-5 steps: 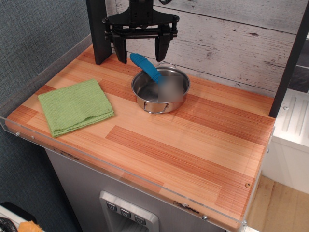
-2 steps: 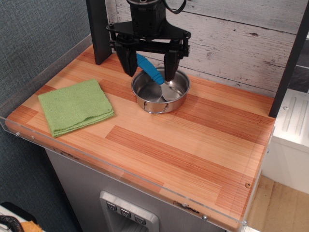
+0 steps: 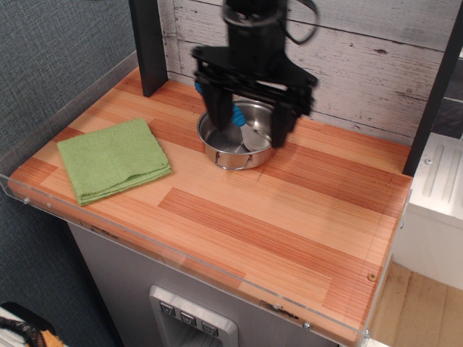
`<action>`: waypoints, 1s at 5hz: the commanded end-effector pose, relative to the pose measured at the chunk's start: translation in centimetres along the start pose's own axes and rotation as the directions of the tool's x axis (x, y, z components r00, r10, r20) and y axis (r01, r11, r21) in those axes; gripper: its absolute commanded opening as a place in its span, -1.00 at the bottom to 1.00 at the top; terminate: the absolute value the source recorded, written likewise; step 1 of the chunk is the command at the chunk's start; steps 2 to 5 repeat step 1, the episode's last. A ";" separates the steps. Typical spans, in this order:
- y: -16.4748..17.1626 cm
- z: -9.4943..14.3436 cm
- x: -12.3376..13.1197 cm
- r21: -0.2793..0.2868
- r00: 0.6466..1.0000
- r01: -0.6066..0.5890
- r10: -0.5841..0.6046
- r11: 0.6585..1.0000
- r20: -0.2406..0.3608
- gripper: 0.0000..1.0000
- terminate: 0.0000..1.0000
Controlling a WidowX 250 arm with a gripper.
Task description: Place the blue fork in the pot
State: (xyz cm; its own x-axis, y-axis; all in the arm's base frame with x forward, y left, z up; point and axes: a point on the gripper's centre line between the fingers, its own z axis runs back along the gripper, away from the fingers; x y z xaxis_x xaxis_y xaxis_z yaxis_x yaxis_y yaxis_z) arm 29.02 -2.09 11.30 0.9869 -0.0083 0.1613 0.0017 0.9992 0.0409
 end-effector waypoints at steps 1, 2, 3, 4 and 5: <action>1.5 1.7 0.0 -0.001 0.999 -0.007 0.007 1.000 0.052 1.00 1.00; 1.5 1.7 0.0 -0.001 0.999 -0.007 0.007 1.000 0.052 1.00 1.00; 1.5 1.7 0.0 -0.001 0.999 -0.007 0.007 1.000 0.052 1.00 1.00; 1.5 1.7 0.0 -0.001 0.999 -0.007 0.007 1.000 0.052 1.00 1.00; 1.5 1.7 0.0 -0.001 0.999 -0.007 0.007 1.000 0.052 1.00 1.00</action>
